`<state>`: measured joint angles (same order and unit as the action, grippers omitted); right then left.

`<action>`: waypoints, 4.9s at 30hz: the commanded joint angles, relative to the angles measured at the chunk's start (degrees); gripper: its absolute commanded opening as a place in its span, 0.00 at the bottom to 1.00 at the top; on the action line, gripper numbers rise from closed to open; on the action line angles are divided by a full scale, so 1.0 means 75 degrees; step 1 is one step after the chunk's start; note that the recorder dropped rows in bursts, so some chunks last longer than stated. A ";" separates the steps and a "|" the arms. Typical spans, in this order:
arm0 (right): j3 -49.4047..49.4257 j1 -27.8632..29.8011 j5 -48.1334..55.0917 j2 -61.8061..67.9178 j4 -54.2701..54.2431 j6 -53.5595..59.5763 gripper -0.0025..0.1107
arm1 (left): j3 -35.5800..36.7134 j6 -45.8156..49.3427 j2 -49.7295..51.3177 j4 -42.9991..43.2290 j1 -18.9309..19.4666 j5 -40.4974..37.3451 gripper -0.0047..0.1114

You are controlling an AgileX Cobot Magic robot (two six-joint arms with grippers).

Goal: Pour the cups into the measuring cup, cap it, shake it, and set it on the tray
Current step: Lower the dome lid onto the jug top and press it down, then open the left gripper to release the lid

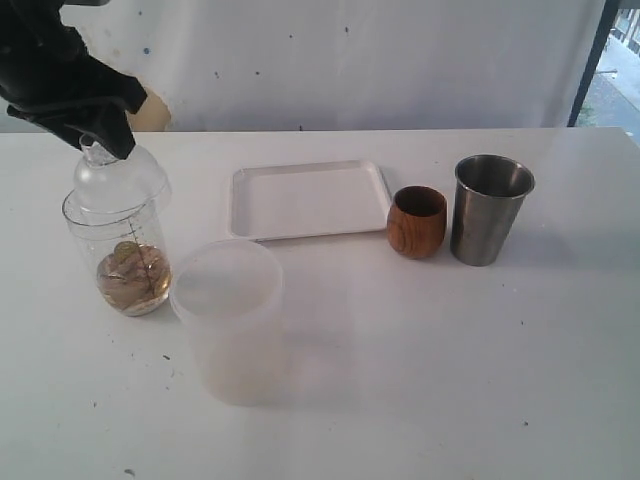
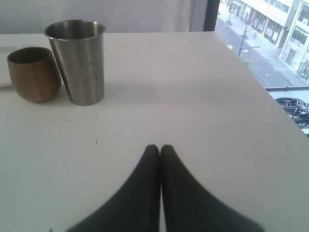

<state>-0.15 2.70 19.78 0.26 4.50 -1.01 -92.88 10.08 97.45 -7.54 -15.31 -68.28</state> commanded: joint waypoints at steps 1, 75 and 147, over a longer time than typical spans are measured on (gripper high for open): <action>0.0020 -0.0033 -0.0026 -0.0035 -0.0010 -0.0040 0.02 | 0.0019 -0.0184 -0.0032 0.0803 -0.0015 -0.0158 0.04; 0.0020 -0.0033 -0.0026 -0.0035 -0.0010 -0.0040 0.02 | -0.0510 -0.0416 0.0338 0.0667 -0.0015 -0.0224 0.04; 0.0020 -0.0033 -0.0026 -0.0035 -0.0010 -0.0040 0.02 | -0.0057 -0.0316 0.0118 0.0848 -0.0015 -0.0082 0.04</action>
<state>-0.15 2.70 19.78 0.26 4.50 -1.27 -93.50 7.51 98.63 -0.77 -15.37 -68.91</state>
